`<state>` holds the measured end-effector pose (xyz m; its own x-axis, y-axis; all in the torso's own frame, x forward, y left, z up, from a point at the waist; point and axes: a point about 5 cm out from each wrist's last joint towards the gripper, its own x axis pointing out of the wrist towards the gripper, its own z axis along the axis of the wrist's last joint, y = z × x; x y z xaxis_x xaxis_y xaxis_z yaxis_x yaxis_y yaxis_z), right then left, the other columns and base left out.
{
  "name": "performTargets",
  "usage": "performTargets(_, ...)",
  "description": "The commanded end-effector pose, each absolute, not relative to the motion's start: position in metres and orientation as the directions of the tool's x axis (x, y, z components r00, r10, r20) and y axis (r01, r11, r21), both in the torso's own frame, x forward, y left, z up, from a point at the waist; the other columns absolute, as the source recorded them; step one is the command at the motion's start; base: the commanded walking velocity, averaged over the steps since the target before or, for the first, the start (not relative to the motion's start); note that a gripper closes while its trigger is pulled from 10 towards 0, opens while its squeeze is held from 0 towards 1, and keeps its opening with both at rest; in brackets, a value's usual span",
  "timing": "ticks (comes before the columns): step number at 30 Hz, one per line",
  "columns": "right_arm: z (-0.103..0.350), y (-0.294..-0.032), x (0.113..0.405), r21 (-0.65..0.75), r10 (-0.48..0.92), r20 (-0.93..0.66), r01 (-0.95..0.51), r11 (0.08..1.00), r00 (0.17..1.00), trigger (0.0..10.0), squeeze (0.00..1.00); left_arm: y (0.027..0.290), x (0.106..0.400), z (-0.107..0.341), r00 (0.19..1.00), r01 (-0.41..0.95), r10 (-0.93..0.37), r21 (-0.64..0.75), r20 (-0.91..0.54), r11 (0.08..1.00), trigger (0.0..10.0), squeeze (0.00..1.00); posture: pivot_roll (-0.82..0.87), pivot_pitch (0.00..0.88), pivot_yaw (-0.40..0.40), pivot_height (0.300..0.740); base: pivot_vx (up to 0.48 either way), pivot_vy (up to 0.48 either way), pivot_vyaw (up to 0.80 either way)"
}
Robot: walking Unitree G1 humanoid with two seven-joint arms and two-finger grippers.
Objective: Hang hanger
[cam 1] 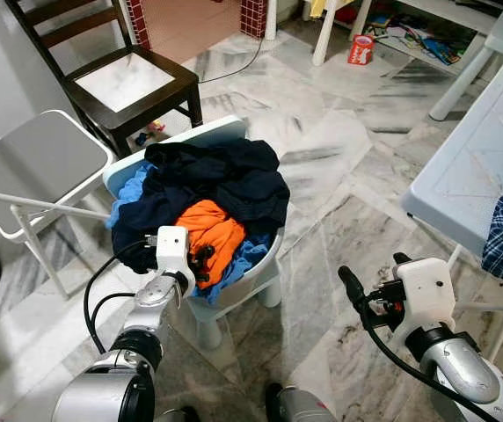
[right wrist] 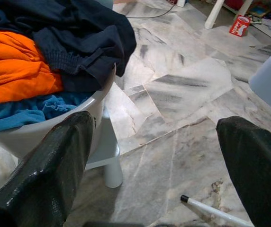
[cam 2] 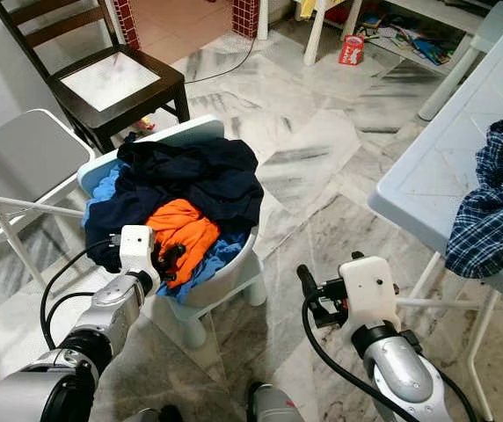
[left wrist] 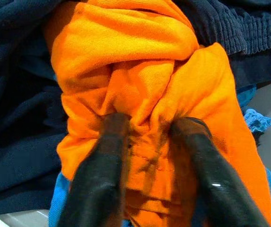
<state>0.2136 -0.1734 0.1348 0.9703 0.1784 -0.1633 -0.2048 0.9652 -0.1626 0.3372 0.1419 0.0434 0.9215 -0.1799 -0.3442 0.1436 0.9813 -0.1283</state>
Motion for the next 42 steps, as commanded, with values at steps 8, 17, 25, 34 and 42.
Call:
performTargets(8, 0.135, -0.158, 0.203, -0.116, 0.358, -0.194, -0.384, 0.916, 0.913, 10.0, 0.0, 0.147, 0.337, 0.041, 0.921, 0.12, -0.157, -0.125, -0.357, 0.985, 0.0, 0.0, -0.37, 0.229, -0.025, 0.74, 0.0, 0.0, 0.0)
performTargets(17, 0.124, -0.149, 0.188, -0.059, 0.522, -0.274, -0.556, 0.829, 0.808, 10.0, 0.0, 0.149, 0.337, 0.042, 0.924, 0.119, -0.155, -0.123, -0.35, 0.985, 0.0, 0.0, -0.36, 0.225, -0.025, 0.74, 0.0, 0.0, 0.0)
performTargets(25, 0.121, -0.153, 0.192, -0.069, 0.508, -0.273, -0.544, 0.837, 0.817, 10.0, 0.0, 0.153, 0.346, 0.064, 0.968, 0.123, -0.139, -0.088, -0.209, 0.988, 0.0, 0.0, -0.35, 0.213, -0.015, 0.74, 0.0, 0.0, 0.0)
performTargets(34, 0.117, -0.146, 0.207, -0.084, 0.513, -0.256, -0.548, 0.832, 0.819, 10.0, 0.0, 0.166, 0.342, 0.078, 0.992, 0.1, -0.107, -0.087, -0.074, 0.991, 0.0, 0.0, -0.27, 0.176, -0.015, 0.74, 0.0, 0.0, 0.0)
performTargets(42, 0.11, -0.133, 0.233, -0.083, 0.53, -0.205, -0.554, 0.828, 0.823, 10.0, 0.0, 0.184, 0.329, 0.154, 0.96, 0.119, -0.15, 0.141, 0.238, 0.983, 0.0, 0.0, -0.13, 0.112, -0.017, 0.74, 0.0, 0.0, 0.0)
